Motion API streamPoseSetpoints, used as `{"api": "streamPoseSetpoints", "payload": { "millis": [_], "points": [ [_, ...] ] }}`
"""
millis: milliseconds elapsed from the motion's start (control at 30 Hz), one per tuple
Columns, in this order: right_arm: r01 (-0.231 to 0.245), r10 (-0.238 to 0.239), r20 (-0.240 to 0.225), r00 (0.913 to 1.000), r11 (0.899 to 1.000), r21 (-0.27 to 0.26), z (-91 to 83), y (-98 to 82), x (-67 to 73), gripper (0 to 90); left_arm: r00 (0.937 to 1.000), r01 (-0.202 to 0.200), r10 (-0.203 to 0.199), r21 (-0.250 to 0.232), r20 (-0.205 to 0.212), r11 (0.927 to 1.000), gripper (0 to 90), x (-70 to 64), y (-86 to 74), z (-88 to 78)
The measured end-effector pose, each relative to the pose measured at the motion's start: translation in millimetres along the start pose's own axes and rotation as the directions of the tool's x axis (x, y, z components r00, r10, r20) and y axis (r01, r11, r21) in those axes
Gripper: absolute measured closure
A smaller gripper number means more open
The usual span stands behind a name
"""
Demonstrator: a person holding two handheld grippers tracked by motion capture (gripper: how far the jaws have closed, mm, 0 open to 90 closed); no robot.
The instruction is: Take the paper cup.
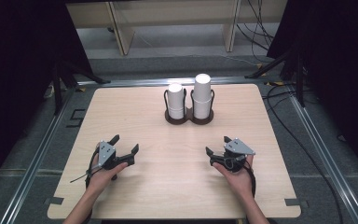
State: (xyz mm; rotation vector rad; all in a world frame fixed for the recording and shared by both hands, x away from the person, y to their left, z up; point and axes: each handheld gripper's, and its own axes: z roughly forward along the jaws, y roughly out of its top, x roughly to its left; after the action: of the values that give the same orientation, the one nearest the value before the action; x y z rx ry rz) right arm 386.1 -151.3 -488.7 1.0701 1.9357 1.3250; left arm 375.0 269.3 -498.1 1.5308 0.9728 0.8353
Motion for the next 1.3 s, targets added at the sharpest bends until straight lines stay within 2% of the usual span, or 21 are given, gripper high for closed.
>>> {"api": "streamPoseSetpoints", "payload": {
  "millis": [33,67,200,267,300,467,500,533,600,667,700,767,800,867,967,1000,1033,1067,1100,1167,1300],
  "points": [
    [0.009,-0.009,0.000,1.0000,1.000,0.001,-1.0,0.3,-1.3,15.8,1.0000,-0.001,0.001,0.005,-0.001,1.0000,11.1,-0.1,0.2,-0.3],
    [-0.008,0.008,0.000,1.0000,1.000,-0.014,-0.1,-0.4,-1.3,15.8,1.0000,0.001,-0.001,0.002,-0.002,1.0000,11.1,-0.4,0.0,0.4],
    [-0.055,0.055,-0.008,0.9984,0.998,0.014,-1.9,0.5,-3.2,15.6,1.0000,-0.002,0.002,0.017,0.001,0.9998,11.2,-0.8,0.8,1.6],
    [-0.032,0.032,-0.010,0.9994,0.999,0.016,-0.3,0.8,-4.7,15.6,1.0000,0.002,-0.002,-0.008,0.007,1.0000,11.1,-0.2,-0.2,2.9],
    [-0.008,0.008,-0.003,1.0000,1.000,0.008,0.1,1.2,-5.9,15.7,1.0000,0.007,-0.007,-0.001,0.005,1.0000,11.1,0.2,0.0,1.6],
    [-0.018,0.018,-0.010,0.9998,1.000,-0.002,3.8,6.6,-3.6,16.2,0.9992,0.039,-0.039,0.006,-0.001,0.9992,10.7,3.0,0.3,1.6],
    [0.008,-0.008,-0.004,1.0000,1.000,-0.008,4.0,10.7,-2.9,16.8,0.9993,0.037,-0.037,0.014,-0.003,0.9992,10.7,3.5,0.7,1.6],
    [-0.009,0.009,-0.019,0.9998,1.000,-0.007,4.8,13.7,0.0,17.4,0.9993,0.036,-0.036,0.007,-0.005,0.9993,10.7,3.4,0.5,2.8],
    [0.002,-0.002,-0.022,0.9998,1.000,-0.008,5.7,19.2,2.1,18.5,0.9996,0.029,-0.029,-0.002,0.000,0.9996,10.6,3.0,0.3,4.7],
    [0.007,-0.009,-0.044,0.9990,0.999,-0.031,9.9,25.1,4.2,19.4,0.9999,0.017,-0.017,0.020,0.002,0.9997,10.6,2.0,1.6,5.4],
    [-0.004,0.003,-0.026,0.9997,1.000,-0.030,9.7,28.7,6.1,19.8,0.9999,0.013,-0.013,0.012,0.007,0.9998,10.6,1.2,1.8,8.0],
    [0.006,-0.009,-0.060,0.9982,0.999,-0.048,15.2,35.4,6.3,20.3,0.9998,0.009,-0.009,0.019,0.019,0.9998,10.9,0.2,3.1,11.1],
    [-0.016,0.014,-0.050,0.9986,0.999,-0.038,16.3,39.2,8.8,20.3,0.9998,0.006,-0.007,0.024,0.018,0.9997,11.3,-0.6,3.7,12.2],
    [0.010,-0.013,-0.063,0.9979,0.998,-0.059,22.0,44.9,8.9,21.0,0.9996,0.007,-0.007,0.017,0.028,0.9998,12.2,-2.6,5.0,17.2],
    [-0.002,-0.003,-0.072,0.9974,0.998,-0.065,27.9,54.0,12.2,21.8,0.9990,-0.003,0.002,0.020,0.045,0.9998,13.3,-5.2,8.7,26.1],
    [0.025,-0.030,-0.056,0.9980,0.997,-0.076,30.2,58.3,12.5,22.2,0.9986,-0.012,0.010,0.029,0.051,0.9995,13.7,-5.4,9.8,28.3],
    [0.019,-0.024,-0.066,0.9975,0.997,-0.077,32.0,60.7,13.9,22.5,0.9981,-0.014,0.012,0.033,0.060,0.9993,14.2,-6.7,10.7,32.1],
    [0.011,-0.018,-0.085,0.9963,0.997,-0.081,34.7,63.8,15.1,22.9,0.9953,-0.036,0.033,0.033,0.091,0.9988,14.7,-6.9,11.3,39.0],
    [0.026,-0.032,-0.083,0.9960,0.997,-0.079,37.0,68.0,16.5,23.2,0.9944,-0.048,0.043,0.048,0.096,0.9977,15.0,-7.7,12.3,41.7],
    [0.044,-0.051,-0.081,0.9954,0.995,-0.085,40.8,73.6,17.7,24.0,0.9923,-0.046,0.039,0.061,0.117,0.9971,15.2,-10.4,15.5,51.6],
    [0.042,-0.053,-0.104,0.9932,0.994,-0.101,52.9,84.9,22.2,25.5,0.9882,-0.058,0.048,0.066,0.145,0.9961,15.6,-17.1,22.6,70.0]
  ]
}}
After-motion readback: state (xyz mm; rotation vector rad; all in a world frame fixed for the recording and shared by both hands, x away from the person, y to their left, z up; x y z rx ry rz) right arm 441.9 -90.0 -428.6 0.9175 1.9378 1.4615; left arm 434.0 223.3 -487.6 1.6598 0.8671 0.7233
